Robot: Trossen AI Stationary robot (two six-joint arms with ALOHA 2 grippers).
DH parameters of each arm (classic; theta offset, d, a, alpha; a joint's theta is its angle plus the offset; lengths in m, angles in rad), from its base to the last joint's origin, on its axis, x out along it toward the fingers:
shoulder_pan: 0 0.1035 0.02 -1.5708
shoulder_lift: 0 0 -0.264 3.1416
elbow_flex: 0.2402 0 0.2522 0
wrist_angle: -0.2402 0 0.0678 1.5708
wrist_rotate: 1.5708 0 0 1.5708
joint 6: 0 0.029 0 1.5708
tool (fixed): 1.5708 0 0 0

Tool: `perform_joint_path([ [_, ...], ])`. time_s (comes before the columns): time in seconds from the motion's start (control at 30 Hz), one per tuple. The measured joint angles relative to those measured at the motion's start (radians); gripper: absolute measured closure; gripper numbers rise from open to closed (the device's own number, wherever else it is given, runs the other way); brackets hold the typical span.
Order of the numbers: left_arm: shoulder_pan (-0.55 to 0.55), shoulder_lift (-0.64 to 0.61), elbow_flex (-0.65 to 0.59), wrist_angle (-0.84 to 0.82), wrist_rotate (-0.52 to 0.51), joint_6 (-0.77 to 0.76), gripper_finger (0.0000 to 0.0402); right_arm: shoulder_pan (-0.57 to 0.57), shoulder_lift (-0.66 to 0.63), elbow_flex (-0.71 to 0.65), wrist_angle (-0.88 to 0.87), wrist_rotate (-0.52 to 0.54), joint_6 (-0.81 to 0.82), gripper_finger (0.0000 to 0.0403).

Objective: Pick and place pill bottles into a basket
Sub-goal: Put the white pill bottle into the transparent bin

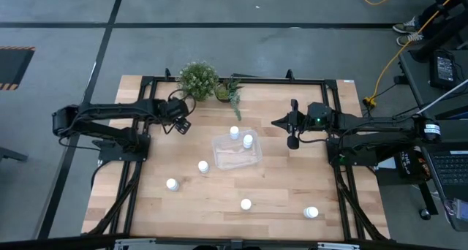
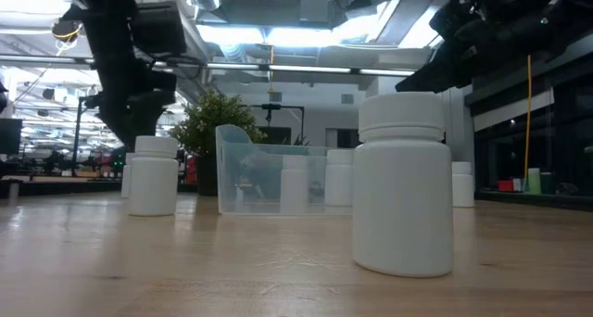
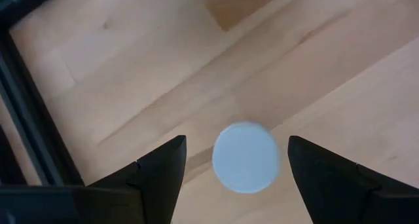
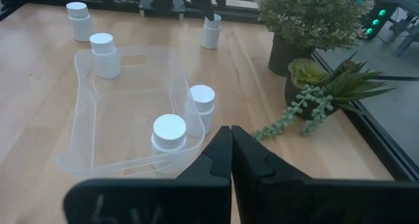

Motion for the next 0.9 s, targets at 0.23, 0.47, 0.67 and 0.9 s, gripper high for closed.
perform_joint_path([
  [0.23, 0.022, 0.001, -0.064, 0.078, 0.029, 0.026, 0.0141, 0.000, 0.000, 0.000, 0.000, 0.000, 0.000, 0.0402],
  [0.47, 0.022, 0.000, -0.063, 0.113, 0.053, 0.059, 0.0141, 0.000, 0.000, 0.000, 0.000, 0.000, 0.000, 0.0402],
  [0.67, 0.022, 0.000, -0.063, 0.113, 0.087, 0.059, 0.0141, 0.000, 0.000, 0.000, 0.000, 0.000, -0.003, 0.0402],
  [0.9, 0.022, 0.000, -0.063, 0.111, 0.059, 0.059, 0.0144, 0.000, 0.000, 0.000, 0.000, 0.000, -0.003, 0.0402],
])
